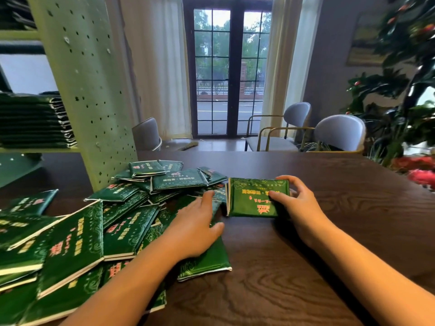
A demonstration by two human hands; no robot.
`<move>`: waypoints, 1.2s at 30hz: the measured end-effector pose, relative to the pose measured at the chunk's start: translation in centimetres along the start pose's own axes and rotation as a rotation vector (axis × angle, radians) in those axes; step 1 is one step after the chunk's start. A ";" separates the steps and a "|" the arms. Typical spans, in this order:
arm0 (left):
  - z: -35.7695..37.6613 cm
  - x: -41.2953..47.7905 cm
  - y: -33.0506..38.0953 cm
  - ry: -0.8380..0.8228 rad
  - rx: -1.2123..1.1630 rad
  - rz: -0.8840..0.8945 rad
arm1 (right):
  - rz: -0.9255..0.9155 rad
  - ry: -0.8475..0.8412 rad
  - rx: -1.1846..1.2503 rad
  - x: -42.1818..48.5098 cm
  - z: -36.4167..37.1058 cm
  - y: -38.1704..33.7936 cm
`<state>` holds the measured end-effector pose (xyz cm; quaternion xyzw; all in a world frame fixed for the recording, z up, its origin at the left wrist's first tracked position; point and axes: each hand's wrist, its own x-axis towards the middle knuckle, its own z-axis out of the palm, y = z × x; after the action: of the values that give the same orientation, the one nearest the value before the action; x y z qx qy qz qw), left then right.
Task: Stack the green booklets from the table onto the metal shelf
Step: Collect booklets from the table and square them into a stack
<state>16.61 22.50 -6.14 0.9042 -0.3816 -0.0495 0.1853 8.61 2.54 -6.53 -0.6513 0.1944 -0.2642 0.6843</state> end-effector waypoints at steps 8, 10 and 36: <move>-0.3 -0.4 0.6 0.214 0.074 -0.045 | 0.006 0.082 -0.036 0.3 0.1 0.2; -0.6 -0.4 0.5 0.149 0.114 -0.150 | 0.009 0.077 -0.031 0.1 0.2 0.1; -1.5 0.9 0.8 0.423 -1.513 -0.319 | -0.377 -0.330 -0.286 -4.6 4.8 -0.3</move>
<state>17.01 21.81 -4.40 0.5674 -0.0674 -0.1481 0.8072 7.96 9.16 -6.24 -0.8001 -0.0089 -0.2472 0.5465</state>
